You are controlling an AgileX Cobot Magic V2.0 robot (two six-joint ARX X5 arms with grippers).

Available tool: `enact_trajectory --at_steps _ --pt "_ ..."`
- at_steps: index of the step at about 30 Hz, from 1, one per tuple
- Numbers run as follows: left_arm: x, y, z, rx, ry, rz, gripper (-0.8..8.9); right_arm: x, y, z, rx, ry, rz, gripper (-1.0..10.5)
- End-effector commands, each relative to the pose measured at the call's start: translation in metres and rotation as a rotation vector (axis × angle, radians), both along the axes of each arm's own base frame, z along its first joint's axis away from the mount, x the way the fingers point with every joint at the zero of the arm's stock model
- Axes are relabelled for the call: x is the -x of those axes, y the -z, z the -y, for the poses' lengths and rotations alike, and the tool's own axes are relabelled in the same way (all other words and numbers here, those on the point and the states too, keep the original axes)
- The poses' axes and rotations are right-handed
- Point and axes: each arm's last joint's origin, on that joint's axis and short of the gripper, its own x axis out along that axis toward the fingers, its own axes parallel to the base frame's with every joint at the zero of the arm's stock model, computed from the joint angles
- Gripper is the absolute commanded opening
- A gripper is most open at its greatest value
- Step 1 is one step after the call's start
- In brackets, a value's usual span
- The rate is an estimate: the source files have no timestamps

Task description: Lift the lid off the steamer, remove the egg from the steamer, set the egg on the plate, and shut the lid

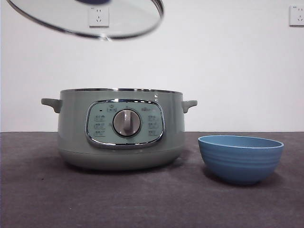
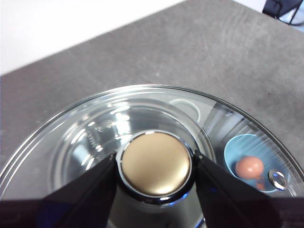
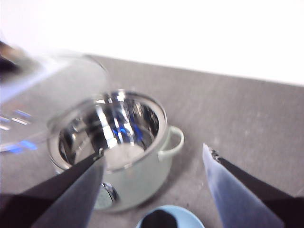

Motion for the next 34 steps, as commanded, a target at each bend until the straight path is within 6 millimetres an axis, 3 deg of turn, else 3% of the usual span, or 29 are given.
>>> enact_trajectory --at_steps 1,7,15,24,34 --pt "-0.018 0.002 0.011 0.012 0.011 0.054 -0.08 0.014 -0.010 0.008 -0.037 0.008 0.037 3.5" --pt "-0.048 0.022 0.027 0.001 0.017 0.054 -0.08 0.034 -0.023 0.019 -0.077 0.007 0.111 3.5" --pt "-0.075 0.050 0.040 -0.022 0.015 0.011 -0.08 0.040 -0.032 0.022 -0.087 0.007 0.130 3.5" --pt "-0.091 0.070 0.049 -0.038 0.016 -0.020 -0.08 0.040 -0.031 0.022 -0.084 0.005 0.125 3.5" --pt "-0.096 0.074 0.048 -0.042 0.004 -0.025 -0.08 0.041 -0.028 0.022 -0.068 0.004 0.095 3.5"
